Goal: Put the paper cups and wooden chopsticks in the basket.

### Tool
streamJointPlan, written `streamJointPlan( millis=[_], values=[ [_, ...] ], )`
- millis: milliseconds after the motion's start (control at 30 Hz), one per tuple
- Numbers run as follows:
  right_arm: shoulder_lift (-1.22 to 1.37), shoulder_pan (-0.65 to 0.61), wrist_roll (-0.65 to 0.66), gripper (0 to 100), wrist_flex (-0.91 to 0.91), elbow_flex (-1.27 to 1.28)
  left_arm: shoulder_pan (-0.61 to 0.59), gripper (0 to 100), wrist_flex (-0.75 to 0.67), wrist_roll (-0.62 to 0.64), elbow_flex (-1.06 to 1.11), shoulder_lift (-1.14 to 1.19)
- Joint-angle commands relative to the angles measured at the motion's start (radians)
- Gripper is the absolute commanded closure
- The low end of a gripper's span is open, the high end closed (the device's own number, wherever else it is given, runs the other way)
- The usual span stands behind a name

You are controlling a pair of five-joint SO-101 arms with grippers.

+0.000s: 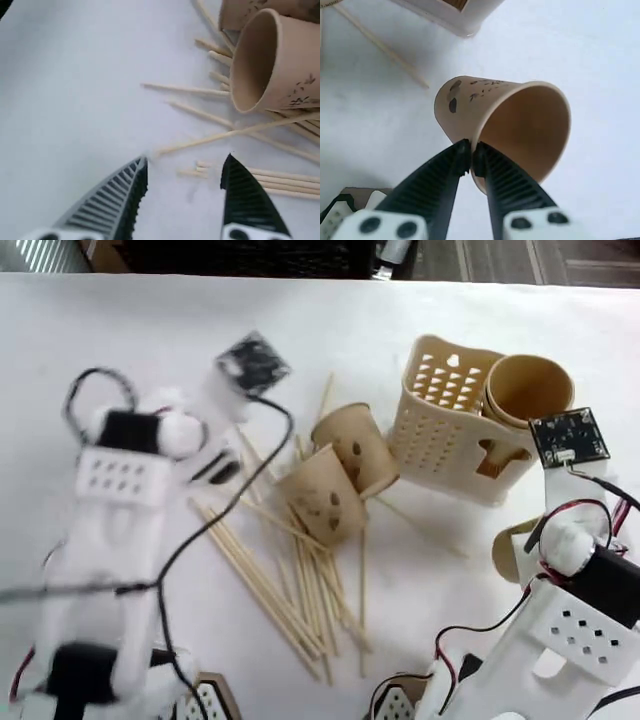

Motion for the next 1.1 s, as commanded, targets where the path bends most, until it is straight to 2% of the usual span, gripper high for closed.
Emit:
streamJointPlan(
  millis=[0,300,500,767,833,967,1067],
  values=[
    [-0.013,0.004,0.009,97.9,0.005,0.014,0.082,75,0.003,-0.032,-0.094,0.091],
    [-0.013,0.002,0.009,97.9,0.005,0.029,0.239,75,-0.003,-0.034,-0.153,0.199],
    [-0.012,0.001,0.009,97.9,0.005,0.029,0.239,75,-0.081,-0.034,-0.157,0.312],
    [-0.012,-0.002,0.009,97.9,0.005,0.031,0.278,76,-0.080,-0.034,-0.152,0.364],
    [-0.012,-0.002,0.009,97.9,0.005,0.031,0.292,79,-0.080,-0.034,-0.146,0.364],
    [-0.012,-0.002,0.009,97.9,0.004,0.031,0.318,93,-0.071,-0.028,-0.153,0.361],
    [-0.012,-0.002,0.009,97.9,0.004,0.031,0.338,98,-0.035,-0.028,-0.155,0.360]
  ],
)
